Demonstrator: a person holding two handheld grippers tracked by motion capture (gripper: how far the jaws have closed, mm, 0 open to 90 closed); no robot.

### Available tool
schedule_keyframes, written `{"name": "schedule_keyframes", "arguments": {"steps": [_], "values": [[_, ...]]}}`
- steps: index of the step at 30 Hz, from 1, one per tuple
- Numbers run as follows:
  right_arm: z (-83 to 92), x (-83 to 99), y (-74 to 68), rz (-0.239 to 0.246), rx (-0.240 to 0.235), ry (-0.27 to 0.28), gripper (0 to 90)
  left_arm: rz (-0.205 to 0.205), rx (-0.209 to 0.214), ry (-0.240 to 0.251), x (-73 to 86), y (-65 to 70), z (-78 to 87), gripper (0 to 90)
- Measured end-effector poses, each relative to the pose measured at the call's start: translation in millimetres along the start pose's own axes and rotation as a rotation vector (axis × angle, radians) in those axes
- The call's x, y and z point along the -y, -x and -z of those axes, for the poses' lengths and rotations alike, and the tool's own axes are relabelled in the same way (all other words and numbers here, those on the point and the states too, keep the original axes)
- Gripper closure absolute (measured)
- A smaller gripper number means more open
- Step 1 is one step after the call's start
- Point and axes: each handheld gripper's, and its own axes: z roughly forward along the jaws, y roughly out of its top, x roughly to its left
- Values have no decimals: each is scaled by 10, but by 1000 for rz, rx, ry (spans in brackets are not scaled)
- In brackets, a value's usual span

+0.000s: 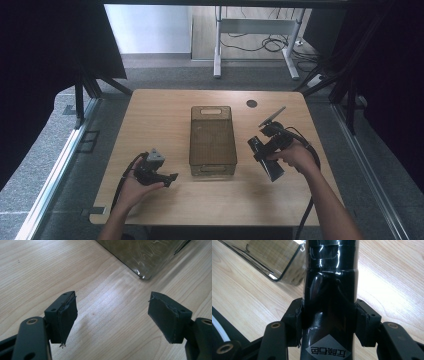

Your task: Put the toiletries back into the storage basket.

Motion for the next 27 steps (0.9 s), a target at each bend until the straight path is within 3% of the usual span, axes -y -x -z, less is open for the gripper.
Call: {"name": "schedule_keyframes", "arguments": {"steps": [27], "values": [[-29,-504,-212,19,-8,-4,473,-2,6,5,-4,8,-15,239]]}}
